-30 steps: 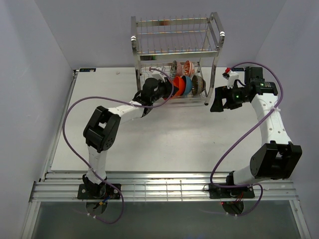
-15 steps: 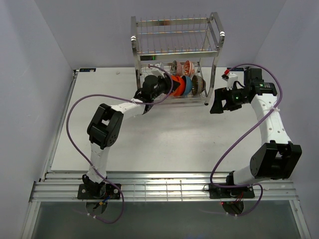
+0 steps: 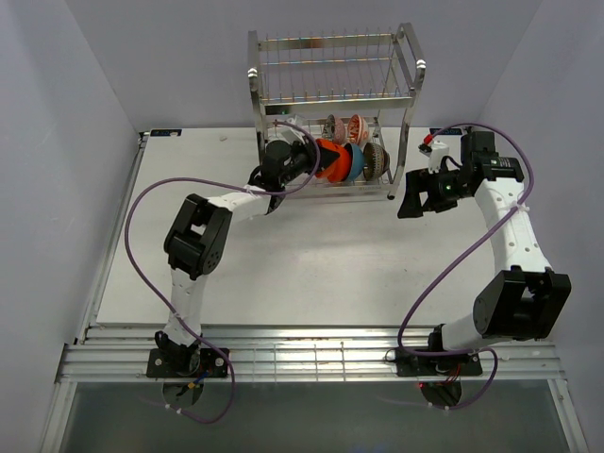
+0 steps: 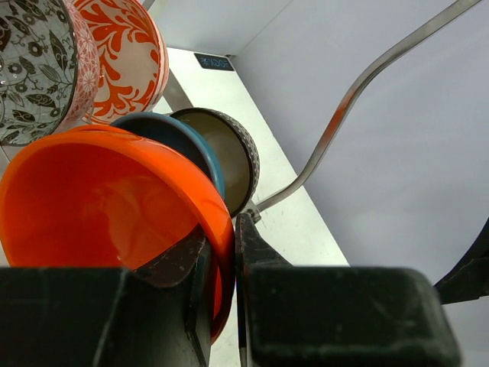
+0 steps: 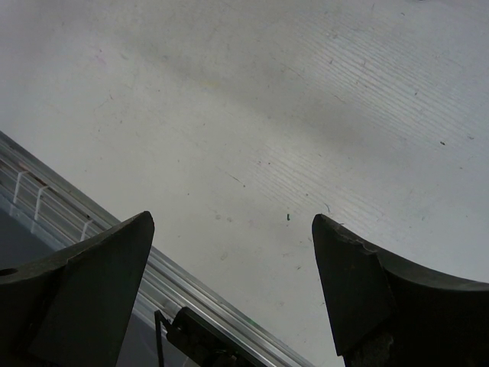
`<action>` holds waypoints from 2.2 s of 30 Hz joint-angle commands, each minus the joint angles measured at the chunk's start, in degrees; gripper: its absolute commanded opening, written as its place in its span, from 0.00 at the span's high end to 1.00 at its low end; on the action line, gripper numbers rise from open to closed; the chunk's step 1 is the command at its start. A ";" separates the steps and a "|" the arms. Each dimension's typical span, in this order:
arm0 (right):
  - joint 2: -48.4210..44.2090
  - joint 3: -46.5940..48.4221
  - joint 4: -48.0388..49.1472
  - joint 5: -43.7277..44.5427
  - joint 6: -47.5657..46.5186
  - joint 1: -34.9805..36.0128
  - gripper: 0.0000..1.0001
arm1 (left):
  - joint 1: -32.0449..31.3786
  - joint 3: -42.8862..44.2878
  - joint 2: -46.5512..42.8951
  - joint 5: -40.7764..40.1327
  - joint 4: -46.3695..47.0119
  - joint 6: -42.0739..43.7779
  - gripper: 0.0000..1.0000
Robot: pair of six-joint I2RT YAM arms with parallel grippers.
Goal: Load the bowls into the dish rack
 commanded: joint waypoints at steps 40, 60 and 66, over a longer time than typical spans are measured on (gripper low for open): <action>0.67 0.18 -1.00 -4.56 -1.32 -0.22 0.10 | 2.73 -0.89 1.58 2.01 4.37 -0.56 1.00; 0.94 -0.35 -1.00 -4.39 -2.02 -0.22 0.10 | 3.43 1.57 5.27 3.59 4.81 -1.62 1.00; 1.20 -0.52 -1.00 -4.21 -2.11 -0.22 0.10 | 3.43 2.01 6.24 4.03 5.51 -2.50 1.00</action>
